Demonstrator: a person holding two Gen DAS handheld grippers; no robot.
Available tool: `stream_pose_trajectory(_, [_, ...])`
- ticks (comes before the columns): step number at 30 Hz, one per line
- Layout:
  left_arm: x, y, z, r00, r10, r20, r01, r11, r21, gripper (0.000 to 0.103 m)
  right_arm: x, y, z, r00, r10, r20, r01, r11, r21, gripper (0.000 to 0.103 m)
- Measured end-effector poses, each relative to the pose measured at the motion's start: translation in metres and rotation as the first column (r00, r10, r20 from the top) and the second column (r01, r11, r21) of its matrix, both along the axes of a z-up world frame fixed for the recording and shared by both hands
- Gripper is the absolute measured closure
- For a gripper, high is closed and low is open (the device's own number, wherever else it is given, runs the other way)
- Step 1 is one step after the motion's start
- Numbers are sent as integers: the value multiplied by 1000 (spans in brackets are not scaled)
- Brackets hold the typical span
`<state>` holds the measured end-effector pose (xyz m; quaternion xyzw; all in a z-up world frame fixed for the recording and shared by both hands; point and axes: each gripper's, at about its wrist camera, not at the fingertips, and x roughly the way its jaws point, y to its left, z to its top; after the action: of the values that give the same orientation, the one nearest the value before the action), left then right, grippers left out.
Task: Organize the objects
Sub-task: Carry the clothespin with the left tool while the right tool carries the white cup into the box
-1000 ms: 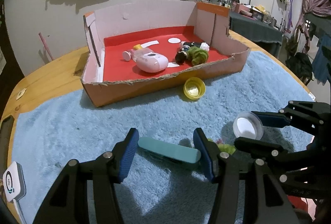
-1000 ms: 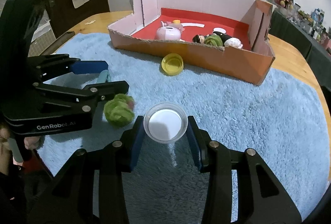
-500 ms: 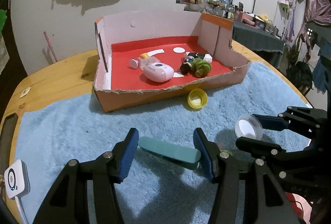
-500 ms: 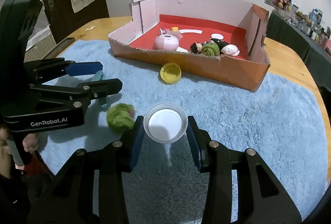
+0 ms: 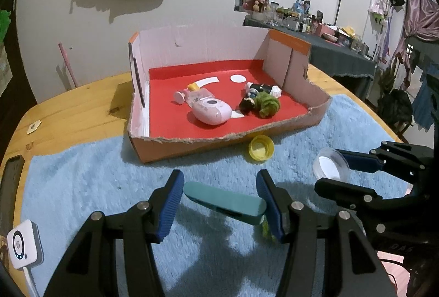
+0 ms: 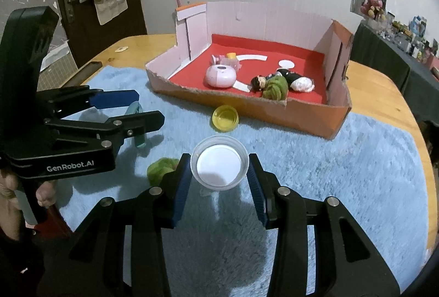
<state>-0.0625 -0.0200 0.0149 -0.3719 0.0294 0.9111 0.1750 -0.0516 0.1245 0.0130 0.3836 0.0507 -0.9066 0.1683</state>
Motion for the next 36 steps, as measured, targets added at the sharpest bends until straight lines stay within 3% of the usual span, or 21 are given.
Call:
stream_pose_trajectory(18, [-40,7,25,1000,-5,-12,5,1000,20,46,-34,6,28,1000,0,-23,-1,1000,-12,64])
stream_pose_trajectory(36, [-89,18,19,999,-21,48,20,999,35,46,-81,16,32,1000,-16,14,17,1000,-25,64])
